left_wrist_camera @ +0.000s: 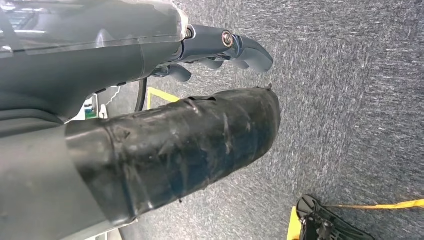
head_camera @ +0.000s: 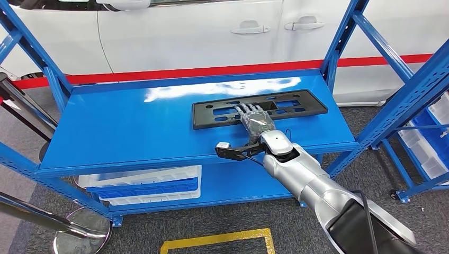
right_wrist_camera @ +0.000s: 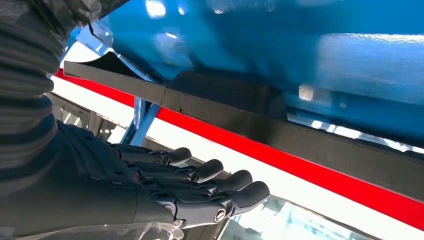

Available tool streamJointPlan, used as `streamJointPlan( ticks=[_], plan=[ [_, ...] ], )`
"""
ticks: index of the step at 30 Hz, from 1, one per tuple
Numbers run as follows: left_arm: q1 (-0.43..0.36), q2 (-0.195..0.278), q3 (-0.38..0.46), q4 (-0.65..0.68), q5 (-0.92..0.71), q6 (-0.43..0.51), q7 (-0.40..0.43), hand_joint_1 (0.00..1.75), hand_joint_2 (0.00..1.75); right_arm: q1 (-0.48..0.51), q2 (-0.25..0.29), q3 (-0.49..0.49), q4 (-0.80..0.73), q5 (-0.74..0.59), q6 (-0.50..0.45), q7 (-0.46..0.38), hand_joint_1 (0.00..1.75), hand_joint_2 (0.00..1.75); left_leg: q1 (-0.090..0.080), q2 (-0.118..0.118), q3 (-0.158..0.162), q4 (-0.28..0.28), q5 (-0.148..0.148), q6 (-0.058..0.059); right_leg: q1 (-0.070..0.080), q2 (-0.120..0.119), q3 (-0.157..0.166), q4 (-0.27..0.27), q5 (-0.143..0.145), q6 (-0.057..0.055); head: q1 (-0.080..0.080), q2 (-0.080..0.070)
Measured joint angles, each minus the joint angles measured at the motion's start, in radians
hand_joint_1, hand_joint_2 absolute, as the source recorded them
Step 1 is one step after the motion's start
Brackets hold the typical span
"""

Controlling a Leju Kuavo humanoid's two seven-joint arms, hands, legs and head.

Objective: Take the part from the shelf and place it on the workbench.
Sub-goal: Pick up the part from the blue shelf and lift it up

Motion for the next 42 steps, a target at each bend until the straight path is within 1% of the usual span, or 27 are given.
streamJointPlan(
  ticks=[3,5,6,8,9,10,12,13,15,17,19,21,23,24,25,26,28,29,30,32,34,35,36,38,39,40,42],
  plan=[
    [-0.001,0.001,0.0,0.0,0.001,0.0,0.0,0.0,0.0,-0.003,0.003,0.001,0.0,0.0,0.0,0.0,0.0,1.75,0.003,0.004,0.004,-0.013,0.007,0.008,0.002,0.003,0.0,-0.006,0.004,0.008,0.0,0.0],
    [-0.001,0.0,0.0,0.0,0.002,0.0,-0.001,0.0,0.0,-0.008,0.004,0.001,0.001,0.001,0.0,0.0,0.0,1.75,0.009,0.01,0.015,-0.039,0.019,0.015,0.004,-0.007,-0.012,0.016,-0.01,0.013,0.003,0.0],
    [-0.001,0.0,0.0,0.0,0.002,0.0,-0.001,0.0,0.0,-0.01,0.004,0.001,0.002,0.001,0.0,0.0,0.0,1.75,0.011,0.014,0.02,-0.047,0.024,0.016,0.003,-0.013,-0.034,0.053,-0.028,0.015,0.005,0.0],
    [-0.001,0.0,-0.001,0.001,0.002,0.0,-0.001,0.0,0.0,-0.012,0.004,0.003,0.004,0.001,0.002,0.0,0.0,1.75,0.011,0.019,0.021,-0.051,0.025,0.017,-0.001,-0.019,-0.099,0.165,-0.066,0.02,0.008,0.0],
    [-0.001,-0.001,-0.002,0.001,0.003,0.0,-0.001,0.0,0.0,-0.012,0.004,0.004,0.007,0.001,0.002,0.0,0.0,1.75,0.012,0.021,0.022,-0.051,0.024,0.017,-0.003,-0.019,-0.126,0.203,-0.067,0.022,0.008,0.0],
    [-0.001,-0.002,-0.004,0.002,0.003,0.0,-0.001,0.0,0.0,-0.012,0.004,0.006,0.01,0.001,0.003,0.0,0.0,1.75,0.014,0.022,0.023,-0.049,0.021,0.015,-0.005,-0.019,-0.137,0.209,-0.048,0.023,0.008,0.0],
    [-0.001,-0.006,-0.008,0.002,0.003,0.0,-0.002,0.0,0.0,-0.012,0.004,0.009,0.015,0.001,0.003,0.0,0.0,1.75,0.019,0.023,0.026,-0.041,0.011,0.005,-0.009,-0.023,-0.115,0.132,0.024,0.025,0.009,0.0],
    [0.0,-0.006,-0.009,0.002,0.003,0.0,-0.002,0.0,0.0,-0.012,0.004,0.01,0.017,0.001,0.003,0.0,0.0,1.75,0.02,0.022,0.025,-0.034,0.004,-0.002,-0.009,-0.026,-0.099,0.087,0.049,0.024,0.009,0.0],
    [-0.001,-0.006,-0.01,0.002,0.003,0.0,-0.004,0.0,0.0,-0.016,0.005,0.01,0.02,0.001,0.003,0.0,0.0,1.75,0.019,0.023,0.015,-0.021,-0.005,-0.018,-0.005,-0.029,-0.077,0.03,0.051,0.011,0.01,0.0],
    [-0.001,-0.005,-0.01,0.002,0.003,0.0,-0.007,0.0,0.0,-0.017,0.006,0.01,0.021,0.001,0.003,0.0,0.0,1.75,0.018,0.026,0.007,-0.017,-0.008,-0.03,-0.001,-0.024,-0.074,0.021,0.035,-0.008,0.009,0.0],
    [-0.002,-0.005,-0.011,0.002,0.003,0.0,-0.009,0.0,0.0,-0.017,0.006,0.01,0.021,0.0,0.003,0.0,0.0,1.75,0.02,0.026,0.002,-0.002,-0.019,-0.038,-0.002,-0.019,-0.072,0.022,0.032,-0.022,0.008,0.0],
    [-0.002,-0.005,-0.011,0.002,0.003,0.0,-0.01,0.0,0.0,-0.019,0.008,0.01,0.022,0.0,0.003,0.0,0.0,1.75,0.021,0.023,-0.04,0.082,-0.056,-0.042,-0.002,-0.017,-0.062,0.02,0.028,-0.034,0.005,0.0],
    [-0.002,-0.005,-0.011,0.002,0.003,0.0,-0.011,0.0,0.0,-0.017,0.008,0.01,0.022,0.0,0.003,0.0,0.0,1.75,0.019,0.021,-0.124,0.218,-0.096,-0.041,0.004,-0.015,-0.055,0.02,0.022,-0.043,0.003,0.0],
    [-0.001,-0.005,-0.011,0.002,0.003,0.0,-0.011,0.0,0.0,-0.015,0.008,0.011,0.023,0.0,0.003,0.0,0.0,1.75,0.018,0.021,-0.162,0.267,-0.1,-0.039,0.008,-0.013,-0.051,0.02,0.019,-0.046,0.004,0.0],
    [0.001,-0.005,-0.011,0.002,0.003,0.0,-0.011,0.0,0.0,-0.013,0.008,0.011,0.024,0.0,0.003,0.0,0.0,1.75,0.017,0.02,-0.184,0.281,-0.083,-0.035,0.013,-0.011,-0.047,0.02,0.015,-0.049,0.004,0.0],
    [0.002,-0.005,-0.011,0.002,0.003,0.0,-0.011,0.0,0.0,-0.011,0.008,0.011,0.024,0.0,0.003,0.0,0.0,1.75,0.015,0.02,-0.186,0.255,-0.047,-0.028,0.017,-0.009,-0.04,0.02,0.012,-0.05,0.004,0.0],
    [0.003,-0.002,-0.011,0.002,0.002,0.0,-0.011,0.0,0.0,-0.012,0.009,0.011,0.025,0.0,0.003,-0.001,0.0,1.75,0.005,0.015,-0.146,0.131,0.041,-0.007,0.023,-0.005,-0.027,0.02,0.003,-0.051,0.005,0.0],
    [0.002,0.0,-0.011,0.002,0.002,0.001,-0.011,0.0,0.0,-0.013,0.009,0.011,0.025,0.0,0.003,-0.002,0.0,1.75,0.0,0.013,-0.122,0.073,0.066,0.003,0.026,-0.003,-0.024,0.02,-0.001,-0.049,0.006,0.0],
    [0.002,0.004,-0.011,0.002,0.002,0.002,-0.011,0.0,0.0,-0.014,0.01,0.011,0.025,0.0,0.003,-0.003,0.0,1.75,-0.005,0.011,-0.106,0.035,0.075,0.01,0.026,-0.001,-0.023,0.02,-0.003,-0.046,0.006,0.0],
    [0.0,0.008,-0.011,0.002,0.002,0.003,-0.012,0.0,0.0,-0.014,0.01,0.011,0.025,-0.001,0.002,-0.005,0.0,1.75,-0.01,0.011,-0.093,0.01,0.069,0.015,0.024,0.001,-0.024,0.018,-0.006,-0.037,0.006,0.0],
    [0.0,0.01,-0.011,0.002,0.002,0.003,-0.013,0.0,0.0,-0.014,0.01,0.011,0.025,-0.002,0.0,-0.008,0.0,1.75,-0.006,0.014,-0.08,-0.008,0.069,0.016,0.024,-0.002,-0.023,0.023,-0.015,-0.025,0.006,0.0],
    [0.0,0.01,-0.011,0.002,0.002,0.003,-0.013,0.0,0.0,-0.016,0.01,0.011,0.025,-0.003,0.0,-0.009,0.0,1.75,-0.002,0.015,-0.072,-0.017,0.07,0.017,0.025,-0.006,-0.031,0.044,-0.028,-0.018,0.007,0.0],
    [0.0,0.009,-0.011,0.002,0.002,0.003,-0.014,0.0,0.0,-0.018,0.01,0.011,0.025,-0.003,0.0,-0.011,0.0,1.75,0.001,0.016,-0.066,-0.023,0.071,0.019,0.023,-0.01,-0.051,0.084,-0.048,-0.012,0.009,0.0],
    [0.0,0.008,-0.011,0.002,0.002,0.003,-0.016,0.0,0.0,-0.019,0.01,0.011,0.027,-0.005,-0.002,-0.014,0.0,1.75,0.002,0.017,-0.062,-0.023,0.066,0.022,0.016,-0.014,-0.121,0.206,-0.096,-0.003,0.01,0.0],
    [0.0,0.007,-0.011,0.002,0.002,0.003,-0.017,0.0,0.0,-0.016,0.01,0.011,0.029,-0.007,-0.004,-0.016,0.0,1.75,0.003,0.017,-0.062,-0.02,0.062,0.022,0.012,-0.015,-0.154,0.255,-0.105,0.0,0.01,0.0],
    [0.0,0.006,-0.011,0.002,0.002,0.003,-0.017,0.0,0.0,-0.013,0.01,0.011,0.03,-0.008,-0.006,-0.019,0.0,1.75,0.004,0.017,-0.06,-0.016,0.057,0.02,0.008,-0.016,-0.175,0.275,-0.097,0.003,0.01,0.0],
    [0.0,0.004,-0.011,0.002,0.002,0.003,-0.017,0.0,0.0,-0.009,0.01,0.011,0.032,-0.011,-0.01,-0.025,0.0,1.75,0.008,0.017,-0.057,-0.008,0.047,0.015,0.003,-0.018,-0.173,0.239,-0.045,0.007,0.011,0.0]
  ],
)
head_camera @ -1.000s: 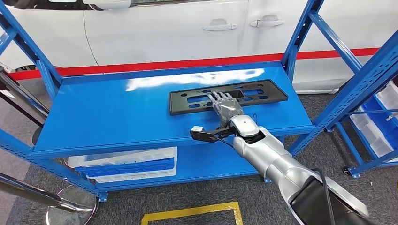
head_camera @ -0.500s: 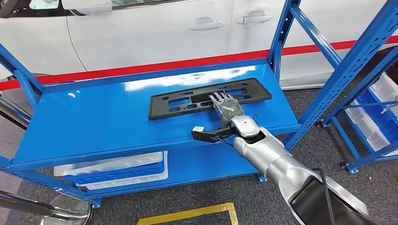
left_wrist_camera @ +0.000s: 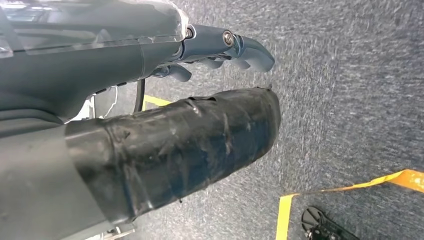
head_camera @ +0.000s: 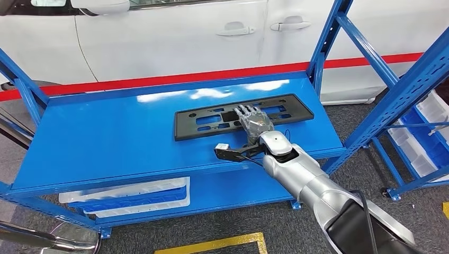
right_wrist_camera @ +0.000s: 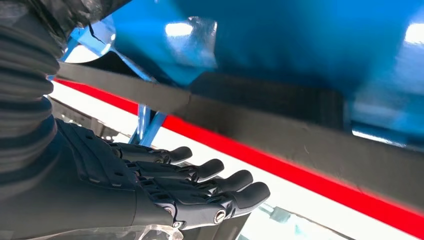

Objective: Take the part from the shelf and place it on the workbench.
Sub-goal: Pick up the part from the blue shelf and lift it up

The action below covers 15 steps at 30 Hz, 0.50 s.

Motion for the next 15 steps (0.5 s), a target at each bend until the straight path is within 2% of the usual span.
streamJointPlan(
  ticks=[1,2,4,6,8,9,10,11,13,14,15],
  plan=[
    [0.0,-0.001,0.0,0.0,0.0,0.0,0.0,0.0,0.0,0.0,0.0,0.0,0.0,-0.001,-0.002,-0.002,0.0,1.75,0.002,0.0,0.003,0.005,-0.006,-0.003,-0.002,-0.001,0.019,-0.05,0.037,0.001,0.0,0.0],
    [0.001,-0.002,0.0,0.0,0.0,0.0,0.0,0.0,0.0,-0.001,0.0,0.0,0.001,-0.001,-0.004,-0.004,0.0,1.75,0.003,0.0,0.004,0.01,-0.012,-0.007,-0.002,-0.004,0.039,-0.097,0.06,0.001,0.0,0.0],
    [0.0,-0.002,0.0,0.0,0.0,0.0,0.0,0.0,0.0,-0.003,0.002,0.0,0.002,-0.002,-0.008,-0.007,0.0,1.75,0.002,0.0,0.003,0.024,-0.024,-0.019,0.0,-0.006,0.075,-0.177,0.083,-0.006,0.0,0.0],
    [-0.001,-0.002,0.0,0.0,0.0,0.0,0.0,0.0,0.0,-0.003,0.006,0.0,0.003,-0.002,-0.009,-0.011,0.0,1.75,0.0,0.001,0.0,0.027,-0.028,-0.03,0.005,-0.004,0.084,-0.195,0.075,-0.019,-0.002,0.0],
    [-0.002,-0.002,0.0,0.0,0.0,0.0,0.0,0.0,0.0,-0.003,0.013,0.001,0.002,-0.002,-0.009,-0.018,0.0,1.75,0.002,0.003,0.006,0.027,-0.034,-0.04,0.003,-0.001,0.091,-0.2,0.072,-0.032,-0.004,0.0],
    [-0.002,-0.002,0.0,0.0,0.0,0.0,0.0,0.0,0.0,-0.003,0.019,0.001,0.001,-0.002,-0.01,-0.023,0.0,1.75,0.003,0.003,0.002,0.044,-0.045,-0.045,0.001,0.0,0.098,-0.204,0.07,-0.039,-0.005,0.0],
    [-0.002,-0.001,0.0,0.0,0.0,0.0,-0.001,0.0,0.0,-0.004,0.026,0.001,0.001,-0.002,-0.01,-0.026,0.0,1.75,0.003,0.003,-0.013,0.079,-0.063,-0.049,-0.001,0.001,0.106,-0.207,0.069,-0.045,-0.008,0.0],
    [-0.003,-0.001,0.0,0.0,0.0,0.001,-0.002,0.0,0.0,-0.004,0.033,0.001,0.001,-0.002,-0.01,-0.028,0.0,1.75,0.003,0.002,-0.041,0.133,-0.086,-0.052,-0.001,0.001,0.111,-0.209,0.067,-0.048,-0.01,0.0],
    [-0.004,-0.002,0.0,0.0,0.0,0.001,-0.003,0.0,0.0,-0.001,0.044,0.002,0.002,-0.002,-0.009,-0.031,0.0,1.75,0.003,0.001,-0.116,0.255,-0.124,-0.055,0.002,0.001,0.116,-0.209,0.062,-0.054,-0.014,0.0],
    [-0.003,-0.003,0.0,0.0,0.0,0.001,-0.003,0.0,0.0,0.002,0.048,0.003,0.002,-0.002,-0.009,-0.033,0.33,1.75,0.003,0.001,-0.142,0.286,-0.122,-0.054,0.004,0.002,0.119,-0.209,0.06,-0.055,-0.014,0.0],
    [-0.001,-0.004,0.0,0.0,0.0,0.001,-0.003,0.0,0.0,0.005,0.052,0.003,0.003,-0.002,-0.008,-0.036,0.72,1.75,0.003,0.001,-0.151,0.283,-0.102,-0.051,0.006,0.003,0.122,-0.209,0.057,-0.056,-0.014,0.0]
  ],
)
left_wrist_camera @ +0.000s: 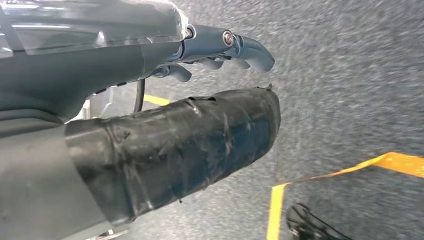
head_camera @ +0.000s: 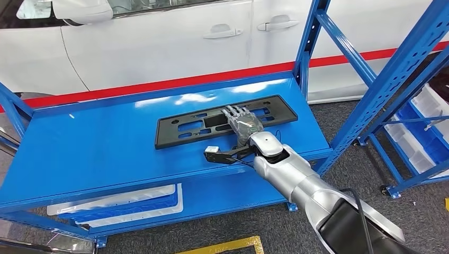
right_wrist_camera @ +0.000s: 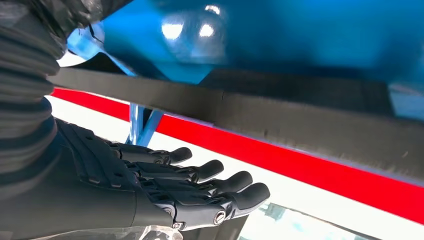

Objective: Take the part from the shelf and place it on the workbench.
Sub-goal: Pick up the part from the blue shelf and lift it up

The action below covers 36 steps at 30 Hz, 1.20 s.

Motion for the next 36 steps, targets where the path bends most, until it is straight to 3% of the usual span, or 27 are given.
streamJointPlan(
  ticks=[2,3,5,6,9,18,22,30,34,36],
  plan=[
    [0.003,0.0,0.0,0.0,0.0,0.001,-0.001,0.0,0.0,0.003,0.009,0.0,0.001,0.0,0.002,-0.009,1.52,1.75,-0.002,-0.001,0.037,-0.109,0.08,0.011,0.003,0.003,0.009,0.0,-0.006,0.001,0.0,0.0],
    [0.003,0.001,0.0,0.0,0.0,0.001,-0.001,0.0,0.0,0.003,0.015,0.001,0.002,0.0,0.003,-0.015,1.61,1.75,-0.006,-0.002,0.066,-0.173,0.109,0.017,0.006,0.004,0.012,0.0,-0.009,0.003,0.0,0.0],
    [0.001,0.001,0.0,0.0,0.0,0.002,-0.001,0.0,0.0,0.003,0.026,0.006,0.003,0.0,0.004,-0.026,1.64,1.75,-0.012,-0.004,0.103,-0.254,0.132,0.024,0.01,0.007,0.014,0.001,-0.015,0.01,0.001,0.0],
    [0.0,0.001,0.0,0.0,0.001,0.002,0.0,0.0,0.0,0.005,0.03,0.01,0.004,-0.001,0.004,-0.032,1.65,1.75,-0.013,-0.005,0.108,-0.263,0.127,0.021,0.013,0.007,0.014,0.002,-0.016,0.008,0.002,0.0],
    [0.0,0.001,0.0,0.0,0.001,0.002,0.001,0.0,0.0,0.011,0.039,0.018,0.006,-0.003,0.004,-0.042,1.68,1.75,-0.012,-0.007,0.109,-0.268,0.128,0.012,0.013,0.004,0.017,-0.002,-0.017,-0.002,0.002,0.0],
    [0.0,0.0,0.0,0.0,0.006,0.005,-0.007,0.0,0.0,0.005,0.058,0.024,0.006,-0.009,0.015,-0.047,1.52,1.75,-0.013,-0.009,0.111,-0.268,0.125,0.02,0.011,0.002,0.026,-0.017,-0.014,0.007,0.002,0.0],
    [0.0,0.0,0.0,0.0,0.008,0.009,-0.011,0.0,0.0,0.002,0.06,0.024,0.006,-0.018,0.02,-0.047,1.62,1.75,-0.013,-0.01,0.113,-0.268,0.125,0.02,0.011,0.002,0.029,-0.018,-0.014,0.014,0.002,0.0],
    [0.0,0.0,0.0,0.0,0.029,0.012,-0.019,0.0,0.0,0.002,0.064,0.024,0.006,-0.029,0.028,-0.054,1.74,1.75,-0.012,-0.01,0.118,-0.271,0.126,0.021,0.013,0.002,0.031,-0.018,-0.014,0.014,0.002,0.0],
    [0.001,0.0,0.0,0.0,0.041,0.011,-0.023,0.0,1.75,0.002,0.064,0.024,0.006,-0.035,0.031,-0.059,1.75,1.75,-0.012,-0.011,0.12,-0.272,0.126,0.021,0.013,0.002,0.032,-0.018,-0.014,0.014,0.002,0.0],
    [0.0,0.0,0.0,0.0,0.045,0.011,-0.021,0.0,1.75,0.002,0.064,0.025,0.006,-0.036,0.034,-0.063,1.75,1.75,-0.012,-0.01,0.12,-0.272,0.126,0.021,0.013,0.002,0.032,-0.018,-0.014,0.014,0.002,0.0]
  ],
)
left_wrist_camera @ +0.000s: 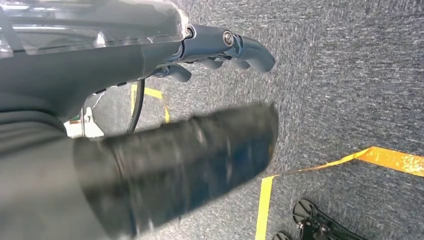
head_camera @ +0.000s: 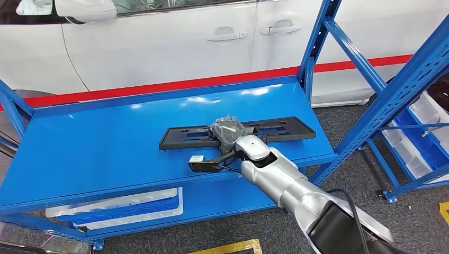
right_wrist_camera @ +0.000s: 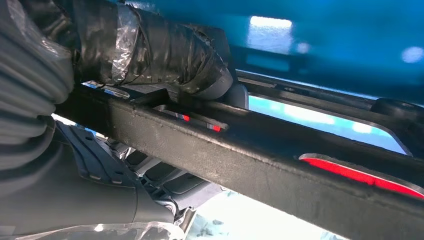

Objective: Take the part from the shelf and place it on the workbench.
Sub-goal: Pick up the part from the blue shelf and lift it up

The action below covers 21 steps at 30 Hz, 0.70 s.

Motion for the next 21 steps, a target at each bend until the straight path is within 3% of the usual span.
streamJointPlan(
  ticks=[10,14,21],
  plan=[
    [0.001,0.0,0.0,0.0,0.008,0.011,0.006,0.0,1.75,0.002,-0.009,0.001,-0.028,-0.028,-0.034,-0.032,1.75,1.75,0.0,0.0,0.0,0.0,0.0,0.0,0.0,0.001,0.0,0.0,0.0,0.0,0.0,0.0],
    [0.002,-0.001,0.0,0.0,0.014,0.023,0.002,0.0,1.75,0.005,-0.037,0.001,-0.123,-0.01,-0.091,-0.017,1.75,1.75,0.0,0.0,0.0,0.0,0.0,0.0,0.0,0.001,-0.001,0.0,0.0,0.0,0.0,0.0],
    [0.002,-0.002,0.0,0.0,0.004,0.026,0.025,0.0,1.75,0.007,-0.081,0.001,-0.283,0.012,-0.103,-0.008,1.75,1.75,0.0,0.0,0.0,0.0,0.0,0.0,0.0,0.001,-0.001,0.0,0.0,0.0,0.0,0.0]
  ],
)
